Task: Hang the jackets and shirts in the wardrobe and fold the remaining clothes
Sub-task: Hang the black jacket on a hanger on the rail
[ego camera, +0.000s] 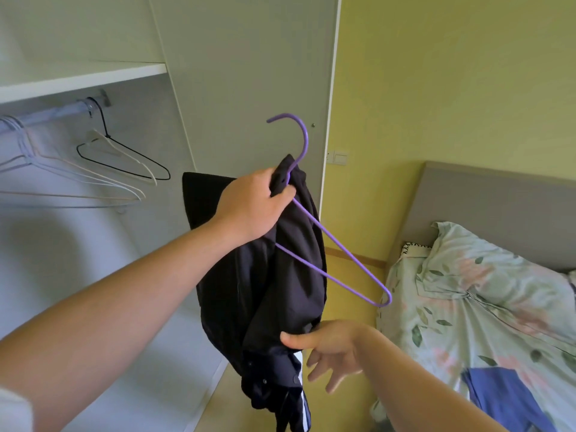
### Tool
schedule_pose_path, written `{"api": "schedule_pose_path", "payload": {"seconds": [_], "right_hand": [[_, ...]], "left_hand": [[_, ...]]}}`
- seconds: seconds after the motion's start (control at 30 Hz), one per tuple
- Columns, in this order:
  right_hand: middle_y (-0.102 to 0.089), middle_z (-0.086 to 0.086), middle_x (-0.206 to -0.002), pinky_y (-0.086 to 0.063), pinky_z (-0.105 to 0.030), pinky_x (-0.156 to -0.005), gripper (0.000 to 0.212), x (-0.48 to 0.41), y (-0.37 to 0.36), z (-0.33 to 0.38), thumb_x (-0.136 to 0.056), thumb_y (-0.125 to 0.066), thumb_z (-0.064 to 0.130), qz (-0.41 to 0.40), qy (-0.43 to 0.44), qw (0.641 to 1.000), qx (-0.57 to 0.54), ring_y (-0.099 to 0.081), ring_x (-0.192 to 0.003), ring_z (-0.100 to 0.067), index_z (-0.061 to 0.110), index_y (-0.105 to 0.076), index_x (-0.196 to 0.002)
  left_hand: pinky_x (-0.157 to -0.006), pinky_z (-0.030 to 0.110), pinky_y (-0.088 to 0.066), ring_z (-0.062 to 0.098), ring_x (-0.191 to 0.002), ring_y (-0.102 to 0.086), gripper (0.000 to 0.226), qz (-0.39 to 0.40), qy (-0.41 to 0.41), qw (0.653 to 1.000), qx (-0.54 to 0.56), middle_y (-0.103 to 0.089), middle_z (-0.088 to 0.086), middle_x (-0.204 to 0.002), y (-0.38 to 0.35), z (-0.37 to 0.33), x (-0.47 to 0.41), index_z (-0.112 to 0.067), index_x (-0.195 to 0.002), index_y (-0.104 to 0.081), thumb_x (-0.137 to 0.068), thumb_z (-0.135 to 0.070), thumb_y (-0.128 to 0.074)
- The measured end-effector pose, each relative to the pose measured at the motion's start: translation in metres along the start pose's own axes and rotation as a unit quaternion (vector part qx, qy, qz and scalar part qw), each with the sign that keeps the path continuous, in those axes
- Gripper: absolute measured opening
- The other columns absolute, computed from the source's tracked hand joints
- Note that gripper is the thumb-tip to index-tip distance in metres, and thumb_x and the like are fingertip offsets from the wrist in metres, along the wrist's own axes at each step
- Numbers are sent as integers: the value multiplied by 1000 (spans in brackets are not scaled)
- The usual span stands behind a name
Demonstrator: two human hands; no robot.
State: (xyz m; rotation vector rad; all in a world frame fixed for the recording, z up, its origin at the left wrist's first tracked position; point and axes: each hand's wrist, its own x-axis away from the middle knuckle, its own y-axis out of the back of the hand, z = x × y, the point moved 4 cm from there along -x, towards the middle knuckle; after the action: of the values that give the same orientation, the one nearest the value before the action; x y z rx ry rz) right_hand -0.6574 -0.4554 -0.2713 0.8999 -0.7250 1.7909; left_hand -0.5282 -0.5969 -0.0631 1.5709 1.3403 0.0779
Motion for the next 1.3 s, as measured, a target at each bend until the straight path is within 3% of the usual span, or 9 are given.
{"api": "schedule_pose_path", "payload": {"seconds": [0.17, 0.33, 0.6, 0.7, 0.8, 0.87, 0.97, 1.1, 1.3], "right_hand": [[-46, -15, -152, -43, -50, -104, 104, -15, -18, 19, -78, -70, 71, -87, 45, 995, 27, -52, -132, -34, 12, -31, -155], [-60, -11, -89, -43, -33, -71, 28, -17, 9, 35, -106, -44, 33, -218, 122, 956, -157, -55, -71, -25, 7, -56, -108], [-77, -9, -97, -50, -40, -82, 25, 44, 99, 50, -106, -40, 40, -369, 331, 767, -408, -75, -85, -27, 18, -51, -101], [-73, -7, -110, -45, -39, -84, 14, 22, 79, 36, -89, -62, 23, -366, 273, 844, -283, -67, -96, -25, 18, -59, -102], [-67, -3, -108, -48, -34, -77, 54, -7, 37, 27, -60, -69, 10, -277, 194, 929, -153, -61, -97, -24, 23, -59, -112], [-66, -2, -107, -51, -25, -69, 66, -19, 22, 28, -65, -77, 4, -262, 166, 948, -71, -61, -92, -20, 18, -55, -126], [-63, -5, -132, -49, -32, -98, 79, -32, 9, 26, -71, -91, 25, -242, 117, 963, 29, -60, -119, -24, 8, -52, -138], [-54, -9, -146, -44, -35, -104, 69, -34, -9, 22, -96, -60, 53, -220, 82, 961, 145, -53, -131, -28, 11, -43, -149], [-68, -14, -119, -61, -49, -72, 24, -22, 30, 44, -107, -47, 23, -194, 182, 955, -131, -72, -85, -37, 14, -55, -128]], "left_hand": [[-57, 0, -34, -12, -68, -54, 33, -40, 7, 999, 22, -53, -10, -61, 7, 0, 1, -33, -68, -44, -98, -41, -57], [-54, 3, -36, -14, -69, -54, 28, -38, 37, 998, 22, -58, -9, -64, 17, 13, 0, -31, -71, -50, -94, -46, -56], [-57, 29, -38, 10, -67, -58, 32, -21, 130, 990, 50, -62, -3, -68, 30, 43, 3, -25, -75, -57, -82, -56, -54], [-56, 28, -38, 2, -70, -56, 31, -13, 103, 993, 50, -61, -2, -68, 30, 27, 1, -24, -76, -57, -86, -53, -56], [-56, 28, -37, 1, -68, -55, 30, -14, 83, 995, 51, -60, -2, -67, 33, 11, -5, -24, -75, -55, -88, -51, -57], [-58, 27, -40, 4, -73, -55, 31, -20, 80, 995, 63, -63, -1, -72, 36, 4, -8, -22, -79, -58, -86, -52, -57], [-62, 25, -43, 4, -77, -57, 29, -32, 83, 992, 88, -66, -3, -78, 42, -1, -9, -25, -81, -61, -83, -54, -57], [-61, 25, -41, 0, -76, -58, 29, -53, 101, 988, 103, -65, -17, -83, 50, 4, -9, -29, -77, -60, -81, -57, -57], [-63, 31, -45, 5, -72, -58, 30, -70, 132, 983, 105, -65, -13, -79, 62, 25, -2, -29, -79, -61, -77, -59, -57]]}}
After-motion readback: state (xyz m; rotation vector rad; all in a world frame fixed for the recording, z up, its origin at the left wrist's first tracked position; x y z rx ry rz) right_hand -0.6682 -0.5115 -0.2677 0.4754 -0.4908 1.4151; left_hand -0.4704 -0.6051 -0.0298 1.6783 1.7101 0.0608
